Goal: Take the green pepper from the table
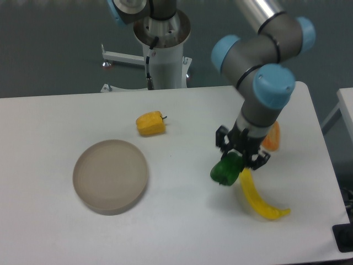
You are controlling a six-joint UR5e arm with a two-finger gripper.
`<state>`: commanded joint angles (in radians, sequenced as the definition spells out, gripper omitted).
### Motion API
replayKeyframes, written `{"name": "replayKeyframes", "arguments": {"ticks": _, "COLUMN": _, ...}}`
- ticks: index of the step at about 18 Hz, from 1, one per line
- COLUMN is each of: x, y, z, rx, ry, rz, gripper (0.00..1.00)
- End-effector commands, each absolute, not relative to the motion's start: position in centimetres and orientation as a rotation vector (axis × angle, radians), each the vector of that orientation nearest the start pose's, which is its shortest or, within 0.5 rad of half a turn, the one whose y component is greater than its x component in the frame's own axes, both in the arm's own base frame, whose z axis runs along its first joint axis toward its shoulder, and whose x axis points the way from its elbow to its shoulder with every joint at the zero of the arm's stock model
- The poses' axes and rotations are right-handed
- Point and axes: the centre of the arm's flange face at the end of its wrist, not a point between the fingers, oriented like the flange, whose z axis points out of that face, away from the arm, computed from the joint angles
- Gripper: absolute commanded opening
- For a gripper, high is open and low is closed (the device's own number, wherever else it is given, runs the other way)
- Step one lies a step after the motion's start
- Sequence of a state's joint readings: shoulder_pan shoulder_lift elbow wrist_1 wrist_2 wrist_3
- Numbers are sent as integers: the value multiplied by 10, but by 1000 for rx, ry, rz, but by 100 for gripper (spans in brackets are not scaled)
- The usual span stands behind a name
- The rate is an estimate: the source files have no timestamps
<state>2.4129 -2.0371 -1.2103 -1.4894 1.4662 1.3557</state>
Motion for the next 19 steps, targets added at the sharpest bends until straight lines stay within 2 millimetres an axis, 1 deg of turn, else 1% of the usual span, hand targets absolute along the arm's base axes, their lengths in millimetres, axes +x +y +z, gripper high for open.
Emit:
{"name": "replayKeyframes", "arguments": {"ticks": 2, "x": -415, "y": 553, "z": 400, "rx": -3004, "ry": 903, "rz": -54, "gripper": 0}}
{"name": "replayKeyframes", "arguments": {"ticks": 3, "x": -416, "y": 554, "z": 398, "rx": -3008, "ry": 915, "rz": -51, "gripper": 0}}
{"name": "replayKeyframes", "arguments": {"ticks": 8, "x": -421, "y": 556, "z": 396, "rx": -3002, "ry": 920, "rz": -41, "gripper": 0}}
{"name": "replayKeyframes", "arguments": {"ticks": 13, "x": -419, "y": 561, "z": 390, "rx": -2982, "ry": 954, "rz": -57, "gripper": 0}}
{"name": "replayKeyframes", "arguments": {"ticks": 19, "x": -420, "y": 559, "z": 391, "rx": -2976, "ry": 975, "rz": -54, "gripper": 0}}
